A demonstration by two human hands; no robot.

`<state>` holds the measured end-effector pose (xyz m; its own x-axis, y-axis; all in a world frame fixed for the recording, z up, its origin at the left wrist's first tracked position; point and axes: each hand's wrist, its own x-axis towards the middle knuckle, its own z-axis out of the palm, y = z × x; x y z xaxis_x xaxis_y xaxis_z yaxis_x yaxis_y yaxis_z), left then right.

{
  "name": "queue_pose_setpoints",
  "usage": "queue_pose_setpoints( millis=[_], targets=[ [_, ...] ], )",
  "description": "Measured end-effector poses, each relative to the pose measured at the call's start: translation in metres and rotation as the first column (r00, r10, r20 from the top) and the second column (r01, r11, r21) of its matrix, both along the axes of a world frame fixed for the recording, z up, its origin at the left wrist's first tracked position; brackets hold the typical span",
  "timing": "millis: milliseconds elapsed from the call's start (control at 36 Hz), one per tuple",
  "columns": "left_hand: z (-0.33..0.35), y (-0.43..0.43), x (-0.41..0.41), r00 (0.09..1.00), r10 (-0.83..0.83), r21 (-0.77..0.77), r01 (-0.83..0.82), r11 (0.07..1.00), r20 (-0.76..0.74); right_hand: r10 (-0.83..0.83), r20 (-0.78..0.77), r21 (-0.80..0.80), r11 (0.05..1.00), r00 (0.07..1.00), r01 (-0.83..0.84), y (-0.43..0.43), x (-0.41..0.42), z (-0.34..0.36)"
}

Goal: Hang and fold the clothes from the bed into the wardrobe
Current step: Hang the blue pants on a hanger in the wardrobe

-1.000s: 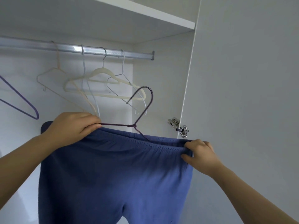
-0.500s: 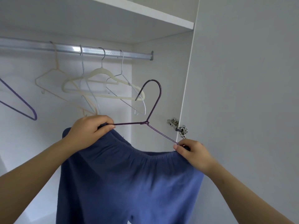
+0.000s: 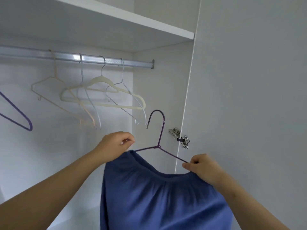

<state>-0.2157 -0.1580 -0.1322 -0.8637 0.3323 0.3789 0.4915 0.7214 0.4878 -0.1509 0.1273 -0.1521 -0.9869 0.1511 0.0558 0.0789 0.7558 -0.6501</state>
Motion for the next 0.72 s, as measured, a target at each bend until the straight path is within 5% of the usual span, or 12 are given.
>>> queue_pose_setpoints(
  millis=[333,722],
  targets=[
    [0.02,0.032,-0.029,0.99,0.123,0.246,-0.137,0.96,0.07,-0.1,0.211,-0.266,0.951,0.972,0.156,-0.005,-0.016,-0.001],
    [0.086,0.043,-0.119,0.98,0.188,0.402,-0.145,0.904,-0.068,-0.133,0.146,-0.429,0.884,0.98,0.184,-0.03,-0.106,0.06]
  ],
)
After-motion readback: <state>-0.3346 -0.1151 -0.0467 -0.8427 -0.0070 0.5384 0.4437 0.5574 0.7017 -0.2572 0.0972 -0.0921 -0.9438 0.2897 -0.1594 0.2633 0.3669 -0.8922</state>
